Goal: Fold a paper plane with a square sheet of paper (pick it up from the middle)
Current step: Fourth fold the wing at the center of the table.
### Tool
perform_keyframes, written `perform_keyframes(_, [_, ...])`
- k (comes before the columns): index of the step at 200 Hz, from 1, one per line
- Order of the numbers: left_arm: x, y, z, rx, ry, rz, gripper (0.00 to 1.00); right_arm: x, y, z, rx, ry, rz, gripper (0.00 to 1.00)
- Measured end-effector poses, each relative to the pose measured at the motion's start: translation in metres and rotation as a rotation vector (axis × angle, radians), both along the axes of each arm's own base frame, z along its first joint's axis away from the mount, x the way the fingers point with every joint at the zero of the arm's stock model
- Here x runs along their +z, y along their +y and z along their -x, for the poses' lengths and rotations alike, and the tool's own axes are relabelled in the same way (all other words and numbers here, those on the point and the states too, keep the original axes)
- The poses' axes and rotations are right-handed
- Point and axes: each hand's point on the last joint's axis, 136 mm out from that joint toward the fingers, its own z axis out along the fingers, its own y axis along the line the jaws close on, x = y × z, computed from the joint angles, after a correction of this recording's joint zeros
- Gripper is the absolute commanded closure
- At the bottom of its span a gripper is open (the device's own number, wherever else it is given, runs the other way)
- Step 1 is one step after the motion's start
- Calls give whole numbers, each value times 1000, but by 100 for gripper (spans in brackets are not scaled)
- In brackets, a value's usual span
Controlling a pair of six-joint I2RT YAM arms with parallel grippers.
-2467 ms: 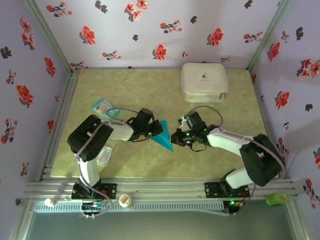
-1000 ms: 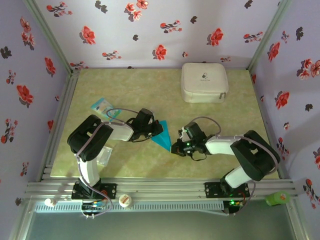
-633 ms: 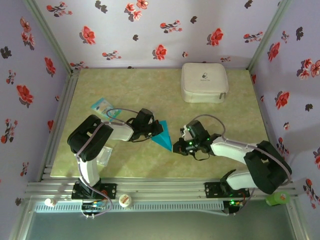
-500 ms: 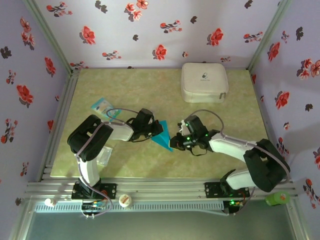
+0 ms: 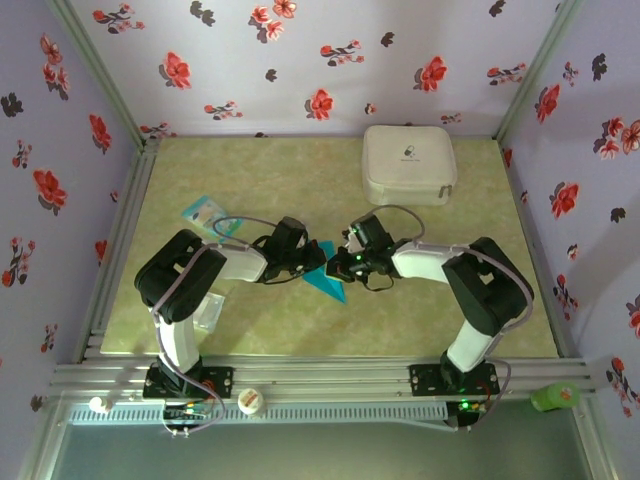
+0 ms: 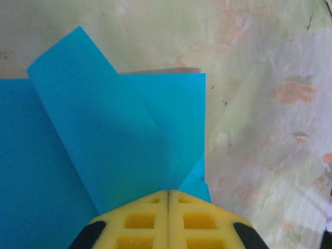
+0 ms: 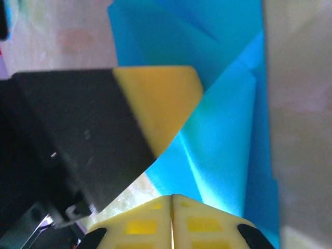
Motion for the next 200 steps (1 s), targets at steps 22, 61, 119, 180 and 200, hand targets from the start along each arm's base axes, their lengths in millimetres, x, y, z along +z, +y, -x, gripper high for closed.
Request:
perform_keyframes(22, [0, 0, 0, 0, -3, 3, 100, -14, -5, 0, -13, 21, 24, 93])
perform_keyframes(61, [1, 1, 0, 1, -5, 2, 100, -24, -8, 5, -16, 16, -7, 95])
perform_keyframes(119, [16, 4, 3, -8, -22, 3, 97, -24, -9, 5, -3, -2, -25, 97])
perform_keyframes(180, [23, -3, 19, -57, -5, 8, 100, -23, -9, 6, 23, -7, -6, 97])
perform_keyframes(200, [19, -4, 21, -64, 4, 2, 100, -23, -9, 6, 23, -8, -6, 97])
